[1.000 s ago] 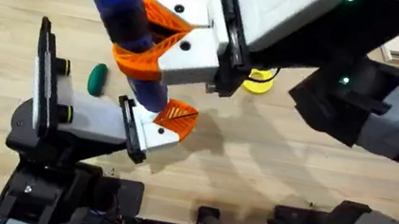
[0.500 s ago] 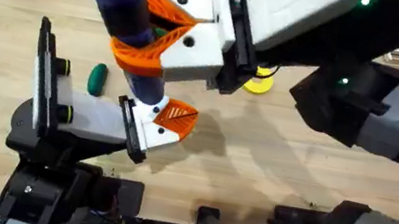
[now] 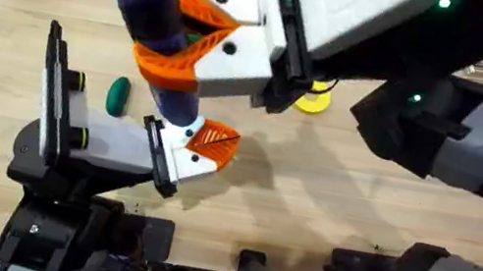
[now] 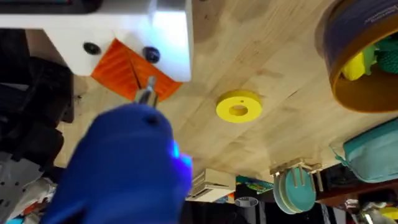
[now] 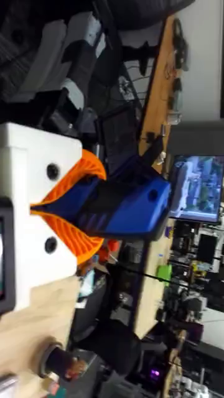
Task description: Pick up the gripper from the table and insert it into the empty holder that is missing its gripper. Then pick up a screw, insert it into the mounting hole, and use the screwdriver to tighten it. Finally, clean up the table by picking up the vegetable and placing it into the bucket.
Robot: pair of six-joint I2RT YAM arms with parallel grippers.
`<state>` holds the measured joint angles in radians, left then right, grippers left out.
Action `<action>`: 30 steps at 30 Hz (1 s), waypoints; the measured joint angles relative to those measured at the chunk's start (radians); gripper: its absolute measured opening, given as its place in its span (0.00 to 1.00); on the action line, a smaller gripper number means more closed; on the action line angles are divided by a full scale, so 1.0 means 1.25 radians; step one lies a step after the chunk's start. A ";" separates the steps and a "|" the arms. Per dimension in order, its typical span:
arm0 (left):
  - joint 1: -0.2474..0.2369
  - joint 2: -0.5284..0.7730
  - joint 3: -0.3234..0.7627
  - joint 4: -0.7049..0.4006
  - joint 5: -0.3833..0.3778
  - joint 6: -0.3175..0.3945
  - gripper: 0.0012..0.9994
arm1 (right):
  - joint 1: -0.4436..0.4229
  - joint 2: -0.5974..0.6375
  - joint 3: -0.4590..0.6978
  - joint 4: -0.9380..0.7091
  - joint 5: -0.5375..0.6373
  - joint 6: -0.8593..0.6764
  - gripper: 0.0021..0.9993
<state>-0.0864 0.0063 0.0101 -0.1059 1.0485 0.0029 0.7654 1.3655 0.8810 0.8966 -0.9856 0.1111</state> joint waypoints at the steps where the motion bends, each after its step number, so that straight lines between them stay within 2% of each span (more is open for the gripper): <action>1: 0.000 0.000 0.000 0.000 0.000 0.000 0.01 | 0.000 0.000 0.000 0.016 0.001 0.007 0.02; 7: 0.000 0.000 0.000 0.000 0.000 0.000 0.01 | -0.006 0.000 0.009 0.027 -0.007 0.054 0.02; 10: 0.000 0.000 0.000 0.000 0.000 0.000 0.01 | -0.016 0.000 0.046 -0.009 -0.020 0.067 0.02; 13: 0.000 0.000 0.000 0.000 0.000 0.000 0.01 | -0.023 0.000 0.123 -0.066 -0.026 0.072 0.02; 18: 0.000 0.000 0.000 0.000 -0.001 0.000 0.01 | -0.023 0.001 0.125 -0.137 -0.033 0.049 0.02; 30: 0.000 0.000 0.000 0.000 -0.001 0.000 0.01 | -0.016 0.001 0.090 -0.129 -0.035 0.007 0.02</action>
<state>-0.0864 0.0063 0.0101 -0.1059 1.0473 0.0029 0.7456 1.3663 0.9941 0.7353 -1.0294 0.1195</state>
